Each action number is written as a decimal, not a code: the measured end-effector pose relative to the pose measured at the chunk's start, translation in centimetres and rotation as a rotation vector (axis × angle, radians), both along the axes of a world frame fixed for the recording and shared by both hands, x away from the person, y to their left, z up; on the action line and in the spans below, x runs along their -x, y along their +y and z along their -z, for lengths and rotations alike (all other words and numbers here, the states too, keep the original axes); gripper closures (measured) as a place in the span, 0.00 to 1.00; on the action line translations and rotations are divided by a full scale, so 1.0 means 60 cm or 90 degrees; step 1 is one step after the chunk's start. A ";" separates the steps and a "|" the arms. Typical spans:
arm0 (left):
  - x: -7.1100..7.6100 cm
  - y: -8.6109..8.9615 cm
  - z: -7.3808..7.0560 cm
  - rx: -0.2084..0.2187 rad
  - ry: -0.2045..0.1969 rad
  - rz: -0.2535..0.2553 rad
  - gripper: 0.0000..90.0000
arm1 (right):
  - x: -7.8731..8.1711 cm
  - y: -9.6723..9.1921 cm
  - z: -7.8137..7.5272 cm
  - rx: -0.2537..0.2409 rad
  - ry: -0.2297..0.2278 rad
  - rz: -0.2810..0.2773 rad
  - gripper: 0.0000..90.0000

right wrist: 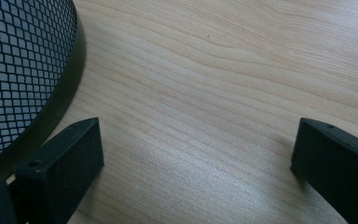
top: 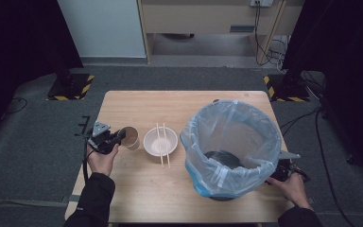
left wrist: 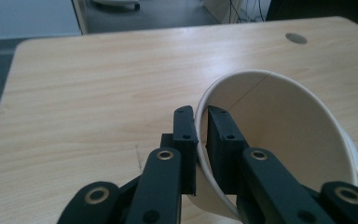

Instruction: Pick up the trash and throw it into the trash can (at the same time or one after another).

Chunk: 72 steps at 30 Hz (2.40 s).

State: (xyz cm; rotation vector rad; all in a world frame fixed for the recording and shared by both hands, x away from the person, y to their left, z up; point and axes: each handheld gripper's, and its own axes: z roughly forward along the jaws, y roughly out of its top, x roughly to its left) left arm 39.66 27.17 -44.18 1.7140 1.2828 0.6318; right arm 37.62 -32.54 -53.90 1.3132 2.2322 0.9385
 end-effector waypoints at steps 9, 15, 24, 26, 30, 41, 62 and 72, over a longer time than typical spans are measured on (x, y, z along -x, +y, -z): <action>0.014 0.003 -0.039 0.031 -0.058 -0.003 0.91 | 0.000 0.000 0.000 0.000 0.000 0.000 0.03; 0.022 0.001 -0.069 0.047 -0.098 0.003 0.91 | 0.000 0.000 0.000 -0.001 0.001 0.000 0.03; 0.037 -0.010 -0.105 0.073 -0.145 0.018 0.91 | 0.000 0.000 0.000 -0.001 0.001 0.000 0.03; 0.040 -0.012 -0.113 0.077 -0.156 0.020 0.91 | 0.000 0.000 0.000 -0.001 0.001 0.000 0.03; 0.048 -0.017 -0.133 0.090 -0.183 0.030 0.91 | 0.000 0.000 0.000 -0.001 0.001 0.000 0.03; 0.059 -0.036 -0.178 0.124 -0.239 0.058 0.91 | 0.000 0.000 0.000 -0.001 0.001 0.000 0.03; 0.074 -0.087 -0.261 0.160 -0.316 0.109 0.91 | 0.000 0.000 0.000 0.000 0.001 0.000 0.03; 0.083 -0.122 -0.287 0.176 -0.339 0.148 0.91 | 0.000 0.000 0.000 0.000 0.000 -0.001 0.03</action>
